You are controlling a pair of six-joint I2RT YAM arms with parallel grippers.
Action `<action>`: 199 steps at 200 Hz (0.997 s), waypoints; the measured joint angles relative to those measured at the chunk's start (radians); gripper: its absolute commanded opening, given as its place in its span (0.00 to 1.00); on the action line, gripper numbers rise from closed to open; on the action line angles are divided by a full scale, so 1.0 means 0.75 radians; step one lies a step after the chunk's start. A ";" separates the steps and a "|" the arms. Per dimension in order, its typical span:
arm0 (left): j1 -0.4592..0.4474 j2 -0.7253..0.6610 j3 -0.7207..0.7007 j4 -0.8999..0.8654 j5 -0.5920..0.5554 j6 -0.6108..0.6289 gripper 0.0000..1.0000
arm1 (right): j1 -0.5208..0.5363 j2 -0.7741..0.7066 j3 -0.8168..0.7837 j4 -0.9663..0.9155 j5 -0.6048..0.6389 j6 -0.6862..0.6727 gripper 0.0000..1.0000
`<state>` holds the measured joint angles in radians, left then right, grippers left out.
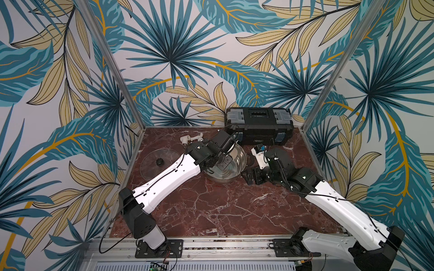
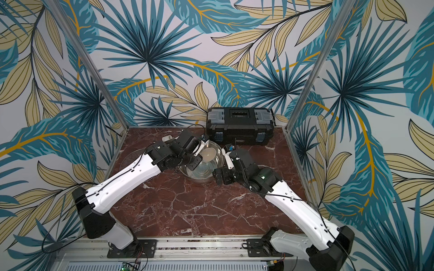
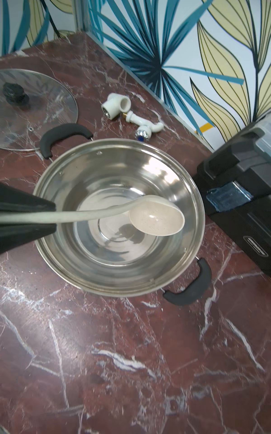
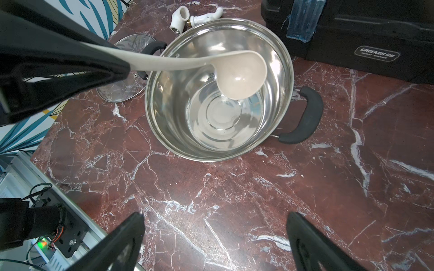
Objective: Stir the soup with a spoon
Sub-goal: Stir the soup in the pan with a stick.
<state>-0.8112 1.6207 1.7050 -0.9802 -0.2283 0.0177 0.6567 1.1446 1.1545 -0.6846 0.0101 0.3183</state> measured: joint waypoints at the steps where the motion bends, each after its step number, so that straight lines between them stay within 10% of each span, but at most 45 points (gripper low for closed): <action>1: 0.000 0.000 -0.001 0.001 0.006 0.000 0.00 | 0.000 0.001 0.001 0.000 0.000 0.000 1.00; 75: -0.005 -0.072 -0.110 -0.124 0.141 -0.058 0.00 | 0.002 0.033 0.027 0.010 -0.021 0.004 1.00; 199: 0.066 -0.033 -0.110 -0.247 -0.213 -0.033 0.00 | 0.015 0.033 0.027 0.023 -0.025 0.005 1.00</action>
<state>-0.7620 1.5959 1.6222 -1.1652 -0.3878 -0.0067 0.6678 1.1694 1.1748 -0.6670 -0.0086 0.3222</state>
